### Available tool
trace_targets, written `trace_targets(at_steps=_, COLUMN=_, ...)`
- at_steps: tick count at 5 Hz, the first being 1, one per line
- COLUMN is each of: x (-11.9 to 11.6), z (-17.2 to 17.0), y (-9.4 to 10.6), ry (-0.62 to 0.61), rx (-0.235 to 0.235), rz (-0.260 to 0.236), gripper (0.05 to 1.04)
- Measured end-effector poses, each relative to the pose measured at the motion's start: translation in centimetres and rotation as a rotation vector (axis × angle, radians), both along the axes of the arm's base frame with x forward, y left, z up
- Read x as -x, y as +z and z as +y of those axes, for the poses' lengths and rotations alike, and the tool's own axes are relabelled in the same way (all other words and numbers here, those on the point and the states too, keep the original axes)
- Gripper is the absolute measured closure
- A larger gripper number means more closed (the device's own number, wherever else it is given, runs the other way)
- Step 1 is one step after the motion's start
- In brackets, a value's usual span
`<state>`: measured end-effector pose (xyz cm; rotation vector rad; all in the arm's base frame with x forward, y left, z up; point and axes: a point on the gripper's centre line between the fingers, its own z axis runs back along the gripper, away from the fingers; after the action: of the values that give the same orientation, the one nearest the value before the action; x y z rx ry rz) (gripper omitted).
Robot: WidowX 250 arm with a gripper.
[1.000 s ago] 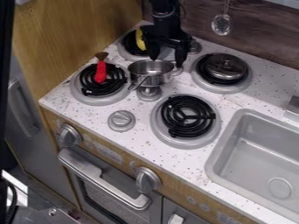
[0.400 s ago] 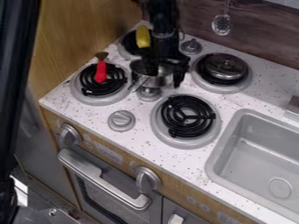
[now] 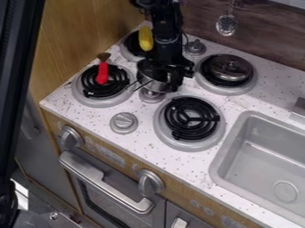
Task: Move the silver bowl to the bottom right side of the burner
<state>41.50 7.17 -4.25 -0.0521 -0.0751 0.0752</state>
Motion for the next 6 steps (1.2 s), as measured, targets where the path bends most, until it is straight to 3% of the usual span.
trace_targets(at_steps=1, x=0.0, z=0.1, y=-0.1, ry=-0.007, rx=-0.01, rz=-0.001, gripper=0.918)
trace_targets(at_steps=2, x=0.2, z=-0.2, y=-0.2, ry=-0.015, rx=-0.011, rz=0.005, gripper=0.995)
trace_targets(at_steps=3, x=0.6, z=-0.4, y=-0.3, ry=-0.035, rx=-0.006, rz=0.003, gripper=0.998)
trace_targets(at_steps=4, x=1.5, z=-0.9, y=0.6, ry=-0.039, rx=0.012, rz=-0.03, gripper=1.0)
trace_targets(at_steps=5, x=3.0, z=-2.4, y=2.5, ry=-0.094, rx=0.035, rz=-0.098, gripper=1.017)
trace_targets(at_steps=6, x=4.5, z=-5.7, y=3.5, ry=-0.2, rx=0.031, rz=-0.131, gripper=1.025)
